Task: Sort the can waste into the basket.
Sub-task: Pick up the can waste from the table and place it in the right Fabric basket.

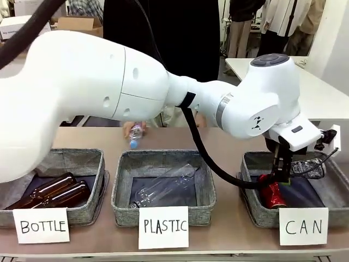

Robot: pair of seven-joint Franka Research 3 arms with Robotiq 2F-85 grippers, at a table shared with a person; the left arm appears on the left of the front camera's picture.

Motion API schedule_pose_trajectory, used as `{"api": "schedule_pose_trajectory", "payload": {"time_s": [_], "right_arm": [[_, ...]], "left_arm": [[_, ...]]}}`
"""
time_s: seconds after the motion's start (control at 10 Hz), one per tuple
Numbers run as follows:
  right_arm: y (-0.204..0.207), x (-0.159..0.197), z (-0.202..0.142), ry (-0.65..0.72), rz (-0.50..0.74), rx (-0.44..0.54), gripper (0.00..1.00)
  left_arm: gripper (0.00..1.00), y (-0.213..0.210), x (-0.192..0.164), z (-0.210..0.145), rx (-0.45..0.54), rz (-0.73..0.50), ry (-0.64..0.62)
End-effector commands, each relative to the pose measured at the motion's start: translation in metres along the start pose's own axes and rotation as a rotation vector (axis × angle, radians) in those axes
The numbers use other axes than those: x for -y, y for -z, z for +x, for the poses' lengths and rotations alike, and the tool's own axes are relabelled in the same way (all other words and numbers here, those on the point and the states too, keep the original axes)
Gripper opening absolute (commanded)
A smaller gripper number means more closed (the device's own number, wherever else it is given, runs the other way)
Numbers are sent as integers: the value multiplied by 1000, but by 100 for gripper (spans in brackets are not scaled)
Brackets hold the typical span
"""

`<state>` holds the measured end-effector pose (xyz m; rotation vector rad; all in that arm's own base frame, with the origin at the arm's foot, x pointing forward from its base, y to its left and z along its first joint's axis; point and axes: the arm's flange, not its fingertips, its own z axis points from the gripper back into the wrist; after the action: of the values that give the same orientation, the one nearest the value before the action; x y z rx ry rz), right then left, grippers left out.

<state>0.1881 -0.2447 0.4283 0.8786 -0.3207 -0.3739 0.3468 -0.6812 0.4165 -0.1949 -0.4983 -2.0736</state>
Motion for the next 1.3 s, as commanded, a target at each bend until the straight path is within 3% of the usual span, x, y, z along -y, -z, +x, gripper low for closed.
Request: {"api": "schedule_pose_trajectory", "payload": {"time_s": [0.0, 0.5, 0.7, 0.9, 1.0, 1.1, 1.2], "right_arm": [[-1, -1, 2, -7, -8, 3, 100], [-1, -1, 2, -7, -8, 3, 100], [-1, -1, 2, -7, -8, 3, 100], [-1, -1, 2, -7, -8, 3, 100], [-1, -1, 2, -7, -8, 3, 100], [-1, -1, 2, -7, -8, 3, 100], [-1, -1, 2, -7, -8, 3, 100]], "left_arm": [[100, 3, 0, 5, -25, 19, 6], [100, -8, 1, -1, -26, 11, -7], [100, -27, 7, -12, -28, -61, -37], [100, -107, 41, -59, -13, -199, -19], [100, -165, 48, -100, -11, -198, -104], [100, -226, 46, -157, -7, -263, -314], [100, -262, 54, -202, -11, -233, -472]]}}
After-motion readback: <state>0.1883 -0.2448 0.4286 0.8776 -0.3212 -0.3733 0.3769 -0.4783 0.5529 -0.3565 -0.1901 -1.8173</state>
